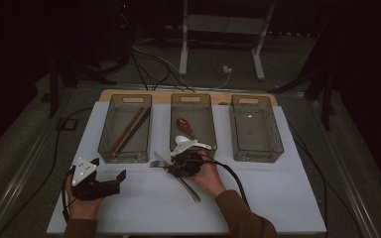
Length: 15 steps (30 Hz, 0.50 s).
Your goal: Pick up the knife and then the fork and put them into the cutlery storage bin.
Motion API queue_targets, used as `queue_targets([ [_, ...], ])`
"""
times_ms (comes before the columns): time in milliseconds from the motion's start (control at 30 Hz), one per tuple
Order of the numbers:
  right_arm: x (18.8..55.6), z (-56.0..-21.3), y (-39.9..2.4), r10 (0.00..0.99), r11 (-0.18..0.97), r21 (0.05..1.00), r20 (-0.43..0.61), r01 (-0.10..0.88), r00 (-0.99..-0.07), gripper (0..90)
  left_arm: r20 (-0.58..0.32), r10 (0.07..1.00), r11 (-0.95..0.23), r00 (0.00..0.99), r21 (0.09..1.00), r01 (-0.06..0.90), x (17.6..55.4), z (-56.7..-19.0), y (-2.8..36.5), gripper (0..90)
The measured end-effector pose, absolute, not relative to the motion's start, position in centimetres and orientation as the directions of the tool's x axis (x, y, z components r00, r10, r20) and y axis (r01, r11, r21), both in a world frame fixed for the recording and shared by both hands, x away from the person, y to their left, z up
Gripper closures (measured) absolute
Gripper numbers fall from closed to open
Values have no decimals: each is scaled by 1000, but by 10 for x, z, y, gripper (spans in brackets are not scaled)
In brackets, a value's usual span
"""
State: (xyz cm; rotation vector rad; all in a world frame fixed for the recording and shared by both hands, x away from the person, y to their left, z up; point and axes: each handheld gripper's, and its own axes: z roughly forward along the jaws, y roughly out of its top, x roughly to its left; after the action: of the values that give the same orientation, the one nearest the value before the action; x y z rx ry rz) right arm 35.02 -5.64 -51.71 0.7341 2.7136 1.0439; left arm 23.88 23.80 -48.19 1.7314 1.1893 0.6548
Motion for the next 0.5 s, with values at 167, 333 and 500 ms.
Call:
queue_targets([
  [167, 353, -519, -51, 483, 644, 656, 52, 395, -874, 657, -64, 916, -125, 396, 892, 434, 239, -482, 238, 6],
  [333, 353, -519, -51, 456, 648, 657, 70, 385, -887, 771, -65, 915, -125, 397, 891, 436, 239, -482, 237, 6],
  [500, 352, -516, -53, 435, 683, 638, 36, 356, -899, 849, -65, 916, -124, 396, 892, 435, 239, -482, 238, 6],
])
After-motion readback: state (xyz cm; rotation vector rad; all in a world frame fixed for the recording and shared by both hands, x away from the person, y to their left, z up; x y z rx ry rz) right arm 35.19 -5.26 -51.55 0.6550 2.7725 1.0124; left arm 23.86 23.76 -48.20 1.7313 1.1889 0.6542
